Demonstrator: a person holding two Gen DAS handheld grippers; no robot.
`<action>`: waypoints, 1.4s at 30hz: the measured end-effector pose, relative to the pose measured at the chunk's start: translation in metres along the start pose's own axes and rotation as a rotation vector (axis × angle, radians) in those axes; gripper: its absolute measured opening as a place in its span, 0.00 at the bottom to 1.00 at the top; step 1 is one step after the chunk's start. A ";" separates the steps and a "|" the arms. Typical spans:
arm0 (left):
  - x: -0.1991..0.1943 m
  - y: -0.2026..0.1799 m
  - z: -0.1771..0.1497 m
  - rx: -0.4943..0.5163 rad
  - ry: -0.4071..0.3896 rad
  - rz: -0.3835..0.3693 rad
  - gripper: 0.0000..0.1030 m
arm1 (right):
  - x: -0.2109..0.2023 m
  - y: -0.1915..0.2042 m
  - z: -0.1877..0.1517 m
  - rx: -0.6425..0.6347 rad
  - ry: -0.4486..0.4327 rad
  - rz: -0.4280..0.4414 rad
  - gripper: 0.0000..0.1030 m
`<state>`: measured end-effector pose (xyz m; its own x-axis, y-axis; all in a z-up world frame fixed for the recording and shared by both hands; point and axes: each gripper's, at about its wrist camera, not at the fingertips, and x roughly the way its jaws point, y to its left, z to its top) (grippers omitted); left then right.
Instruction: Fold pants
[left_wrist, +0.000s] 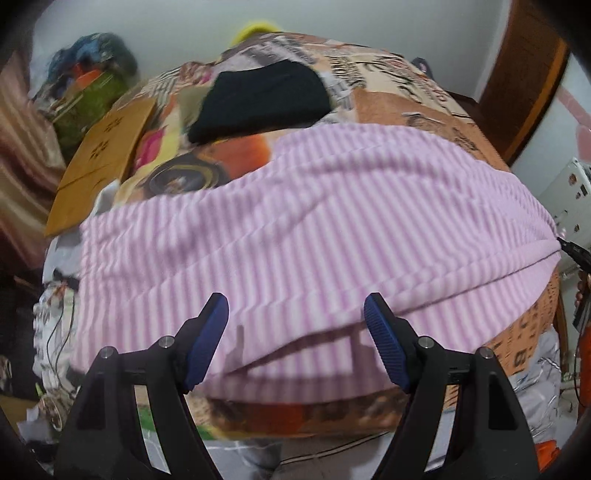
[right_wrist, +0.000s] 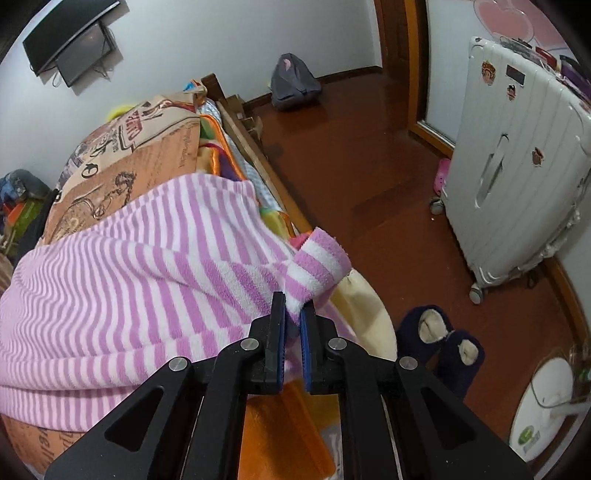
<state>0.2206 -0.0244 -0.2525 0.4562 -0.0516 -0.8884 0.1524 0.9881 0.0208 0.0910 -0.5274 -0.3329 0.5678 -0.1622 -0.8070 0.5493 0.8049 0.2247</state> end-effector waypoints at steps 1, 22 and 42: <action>-0.001 0.004 -0.004 -0.002 -0.001 0.008 0.73 | -0.004 0.002 0.000 -0.008 0.003 -0.013 0.09; 0.039 0.002 -0.022 0.122 -0.090 -0.064 0.66 | -0.098 0.164 -0.075 -0.295 0.006 0.241 0.47; 0.011 -0.035 -0.021 0.220 -0.160 -0.229 0.09 | -0.060 0.261 -0.082 -0.690 0.125 0.386 0.42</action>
<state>0.2015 -0.0567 -0.2729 0.5175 -0.3076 -0.7985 0.4437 0.8943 -0.0569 0.1499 -0.2609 -0.2706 0.5446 0.2319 -0.8060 -0.1982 0.9694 0.1450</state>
